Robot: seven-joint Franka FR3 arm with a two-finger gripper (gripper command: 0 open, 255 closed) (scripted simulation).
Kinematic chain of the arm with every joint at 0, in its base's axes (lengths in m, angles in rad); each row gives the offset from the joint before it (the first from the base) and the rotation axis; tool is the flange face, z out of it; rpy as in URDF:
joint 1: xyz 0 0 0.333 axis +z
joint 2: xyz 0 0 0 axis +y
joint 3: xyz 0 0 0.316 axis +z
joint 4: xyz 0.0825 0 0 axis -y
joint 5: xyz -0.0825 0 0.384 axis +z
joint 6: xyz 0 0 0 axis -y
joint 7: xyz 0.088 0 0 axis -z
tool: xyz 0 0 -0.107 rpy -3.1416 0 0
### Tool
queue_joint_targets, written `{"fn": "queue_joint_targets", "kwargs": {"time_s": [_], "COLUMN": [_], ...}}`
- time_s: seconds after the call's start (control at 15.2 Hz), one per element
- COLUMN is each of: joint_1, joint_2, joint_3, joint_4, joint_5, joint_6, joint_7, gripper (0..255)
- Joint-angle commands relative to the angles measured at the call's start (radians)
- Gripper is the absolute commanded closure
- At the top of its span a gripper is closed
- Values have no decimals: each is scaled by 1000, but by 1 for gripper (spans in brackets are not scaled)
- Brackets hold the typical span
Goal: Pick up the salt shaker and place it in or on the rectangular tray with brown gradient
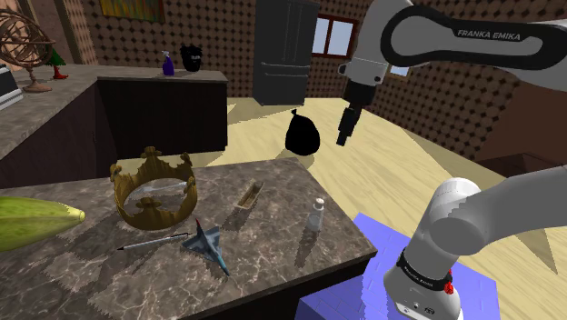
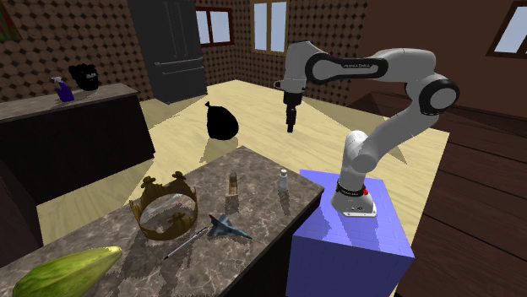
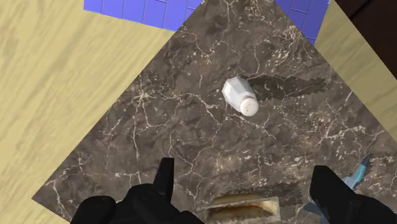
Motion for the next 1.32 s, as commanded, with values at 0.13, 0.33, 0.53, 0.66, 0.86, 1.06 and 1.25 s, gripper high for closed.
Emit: {"fn": "queue_joint_targets", "kwargs": {"time_s": [0.13, 0.33, 0.53, 0.66, 0.86, 1.06, 1.25], "joint_1": [-1, -1, 2, 6, 15, 21, 26], "joint_2": [-1, 6, 27, 50, 99, 129, 152], "joint_3": [16, 41, 68, 87, 117, 130, 137], "joint_4": [-64, -153, -234, -282, -347, -381, -409], "joint_5": [16, 44, 74, 97, 134, 150, 159], "joint_6": [53, 137, 226, 289, 391, 453, 504], "joint_7": [30, 75, 118, 147, 188, 197, 195], "gripper": [0, 0, 0, 0, 0, 0, 0]}}
